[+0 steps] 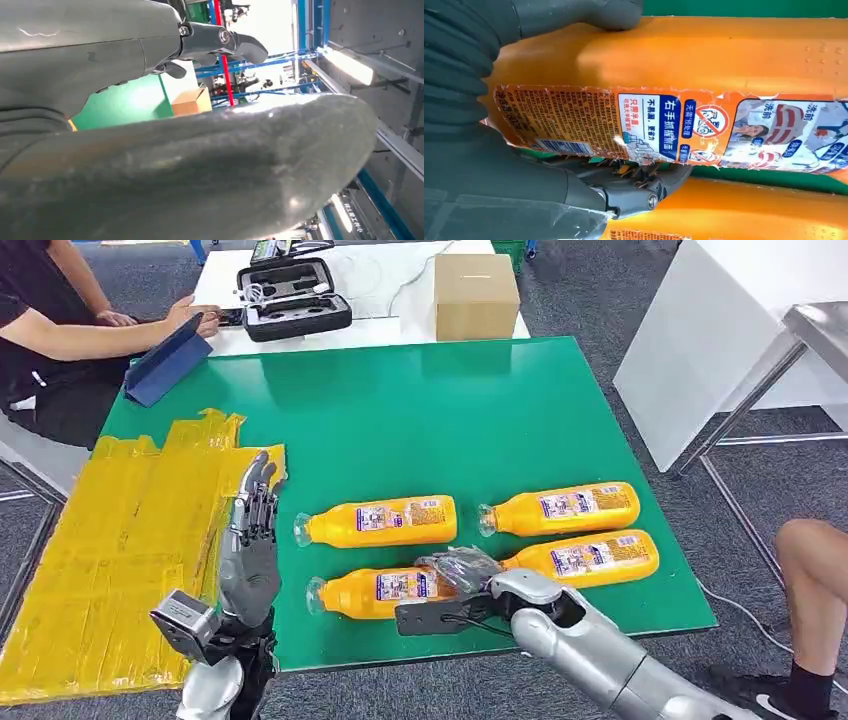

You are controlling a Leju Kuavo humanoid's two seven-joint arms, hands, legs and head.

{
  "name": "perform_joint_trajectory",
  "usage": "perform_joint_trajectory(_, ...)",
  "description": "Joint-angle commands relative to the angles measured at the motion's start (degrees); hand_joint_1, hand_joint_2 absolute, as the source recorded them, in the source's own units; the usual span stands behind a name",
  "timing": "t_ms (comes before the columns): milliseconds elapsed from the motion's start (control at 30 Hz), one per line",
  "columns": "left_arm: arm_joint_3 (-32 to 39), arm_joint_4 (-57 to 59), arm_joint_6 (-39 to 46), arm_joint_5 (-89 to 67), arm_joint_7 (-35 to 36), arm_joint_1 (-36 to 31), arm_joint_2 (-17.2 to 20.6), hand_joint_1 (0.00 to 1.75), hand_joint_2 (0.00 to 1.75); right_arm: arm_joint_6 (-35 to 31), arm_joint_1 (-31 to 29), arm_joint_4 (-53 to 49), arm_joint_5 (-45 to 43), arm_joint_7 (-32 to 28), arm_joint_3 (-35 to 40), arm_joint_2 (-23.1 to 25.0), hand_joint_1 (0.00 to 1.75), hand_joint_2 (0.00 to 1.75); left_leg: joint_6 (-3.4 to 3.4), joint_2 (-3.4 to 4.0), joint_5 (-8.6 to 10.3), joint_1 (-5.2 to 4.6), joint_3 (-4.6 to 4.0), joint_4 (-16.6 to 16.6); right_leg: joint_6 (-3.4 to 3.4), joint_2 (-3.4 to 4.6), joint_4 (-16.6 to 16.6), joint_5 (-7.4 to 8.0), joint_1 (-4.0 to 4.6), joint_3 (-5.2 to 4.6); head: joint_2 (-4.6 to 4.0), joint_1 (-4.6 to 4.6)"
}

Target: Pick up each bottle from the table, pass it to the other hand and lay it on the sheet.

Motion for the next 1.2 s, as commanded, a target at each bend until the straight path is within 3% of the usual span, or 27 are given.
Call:
perform_joint_trajectory(33,-0.7,3.6,0.4,1.2,0.2,-2.0,1.7,0.0,0.0,-1.9,-0.9,5.4,-2.3,0.5,3.2,0.4,1.75,1.75,-0.04,0.0,-0.04,0.03,0.25,-0.1,-0.08,-0.06,-0.1,-0.04,0.05,0.26,0.0,-0.02)
perform_joint_trajectory(133,1.0,3.6,1.7,4.3,2.0,-1.4,0.4,0.0,0.0,-5.0,2.0,4.1,-4.6,0.9,-0.1,0.9,1.75,1.75,-0.07,-0.04,-0.08,0.04,0.37,-0.1,-0.1,-0.12,-0.1,-0.08,0.07,0.4,0.0,-0.02)
perform_joint_trajectory(333,7.5,2.0,4.4,19.9,10.0,3.5,-1.1,0.0,0.0,-18.9,17.4,-11.3,-3.3,-1.8,-12.8,4.4,1.75,1.75,-0.08,-0.13,-0.14,0.07,0.46,-0.1,-0.12,-0.2,-0.1,-0.16,0.09,0.52,0.0,0.0)
perform_joint_trajectory(367,9.1,2.1,3.9,23.5,11.1,4.5,-1.1,0.0,1.75,-20.9,19.0,-14.1,-3.1,-3.1,-14.3,6.0,1.75,1.75,-0.07,-0.07,-0.12,0.05,0.39,-0.1,-0.11,-0.13,-0.1,-0.13,0.08,0.43,0.0,0.0)
perform_joint_trajectory(400,10.2,2.0,2.9,26.8,12.1,5.2,-1.3,0.0,1.75,-21.5,19.6,-15.7,-2.4,-3.4,-14.9,6.7,1.75,1.75,-0.06,0.0,-0.11,0.03,0.28,-0.1,-0.09,-0.04,-0.1,-0.1,0.05,0.3,0.0,-0.02)
perform_joint_trajectory(500,10.6,5.3,-11.3,43.2,18.3,6.1,1.8,0.0,1.75,-19.7,17.9,-17.1,-6.9,-7.1,-15.4,6.4,1.75,1.75,-0.09,0.14,-0.15,0.0,0.12,-0.1,-0.08,0.11,0.0,-0.09,0.04,0.12,0.0,-0.02)
perform_joint_trajectory(900,11.7,4.9,-9.3,41.7,16.0,6.6,1.2,0.0,1.75,-22.0,19.5,-19.7,-5.9,-10.9,-17.0,7.9,1.75,1.75,-0.09,0.02,-0.11,0.0,0.07,-0.1,-0.07,0.06,0.0,-0.1,0.01,0.06,0.0,-0.02)
perform_joint_trajectory(1200,8.8,5.6,-13.4,41.9,17.0,6.3,2.4,0.0,1.75,-22.1,17.4,-19.9,-5.7,-11.1,-15.6,8.1,1.75,1.75,-0.1,0.09,-0.15,0.01,0.13,0.0,-0.08,0.11,0.0,-0.1,0.03,0.12,0.0,-0.02)
